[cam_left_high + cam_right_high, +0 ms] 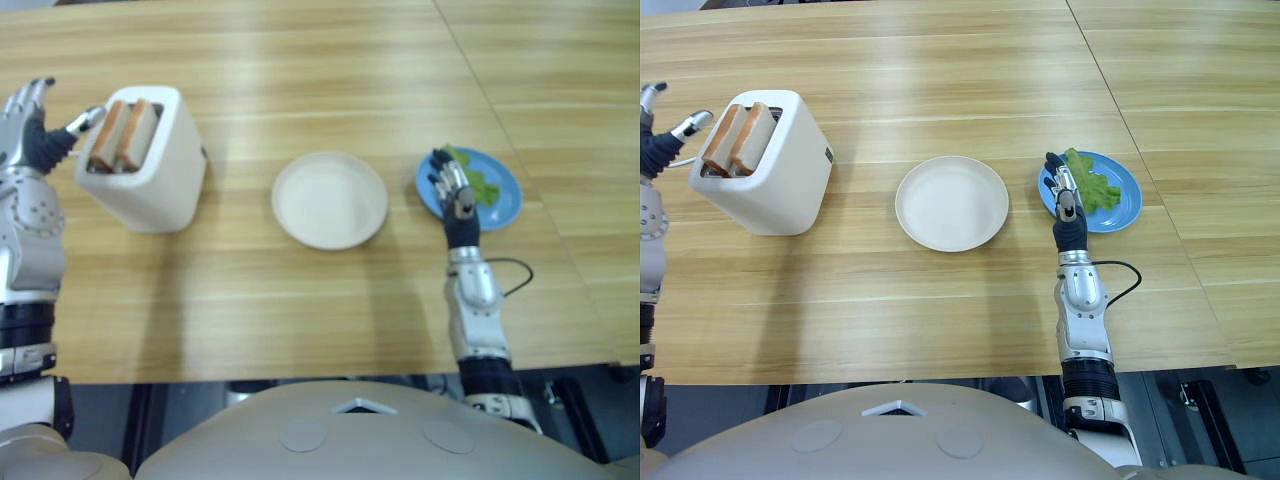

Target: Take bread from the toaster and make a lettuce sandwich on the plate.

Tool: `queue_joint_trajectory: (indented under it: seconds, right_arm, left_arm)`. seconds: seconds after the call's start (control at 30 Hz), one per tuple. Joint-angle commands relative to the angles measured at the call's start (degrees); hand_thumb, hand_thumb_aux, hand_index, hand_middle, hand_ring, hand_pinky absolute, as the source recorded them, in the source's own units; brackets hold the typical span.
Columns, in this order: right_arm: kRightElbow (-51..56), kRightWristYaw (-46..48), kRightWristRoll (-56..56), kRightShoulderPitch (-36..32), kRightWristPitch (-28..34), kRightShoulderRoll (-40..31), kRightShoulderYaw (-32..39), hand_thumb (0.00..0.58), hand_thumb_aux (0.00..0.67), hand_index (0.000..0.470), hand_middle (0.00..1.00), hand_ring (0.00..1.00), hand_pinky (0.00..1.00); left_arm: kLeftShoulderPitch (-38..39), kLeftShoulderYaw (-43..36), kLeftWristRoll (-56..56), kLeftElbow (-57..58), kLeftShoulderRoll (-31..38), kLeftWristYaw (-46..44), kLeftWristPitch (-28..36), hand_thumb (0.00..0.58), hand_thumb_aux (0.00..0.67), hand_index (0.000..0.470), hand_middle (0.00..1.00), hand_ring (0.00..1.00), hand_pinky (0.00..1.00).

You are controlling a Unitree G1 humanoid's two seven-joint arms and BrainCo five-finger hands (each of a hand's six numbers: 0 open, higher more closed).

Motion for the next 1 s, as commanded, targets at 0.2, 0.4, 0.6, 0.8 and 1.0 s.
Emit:
queue_joint_trajectory:
  seconds: [0.2,0.4,0.6,0.8,1.0]
  right_arm:
    - [-1.29,0.26,0.03,0.72,1.16,-0.27,0.19,0.000,0.000,0.000,0.00,0.00,0.00]
    - [-2.09,0.36,0.05,0.84,1.67,-0.56,0.07,0.000,0.000,0.000,0.00,0.00,0.00]
    - [-2.85,0.41,0.09,1.17,2.02,-0.65,-0.07,0.000,0.000,0.000,0.00,0.00,0.00]
    - [-3.05,0.32,0.22,1.32,2.33,-0.77,-0.37,0.000,0.000,0.000,0.00,0.00,0.00]
    - [-3.33,0.09,0.21,1.57,2.61,-0.68,-0.46,0.000,0.000,0.000,0.00,0.00,0.00]
  left_arm:
    - [-0.66,-4.05,6.96,6.74,1.15,3.36,5.65,0.000,0.000,0.000,0.00,0.00,0.00]
    - [-0.42,-4.89,8.84,8.09,1.55,4.20,8.66,0.000,0.000,0.000,0.00,0.00,0.00]
    - [-0.05,-7.19,11.12,6.08,1.36,3.76,9.65,0.000,0.000,0.000,0.00,0.00,0.00]
    - [0.57,-10.74,13.91,2.89,0.58,2.66,10.11,0.000,0.000,0.000,0.00,0.00,0.00]
    - [0.72,-10.76,13.21,2.53,0.15,2.16,10.72,0.201,0.129,0.088,0.00,0.00,0.00]
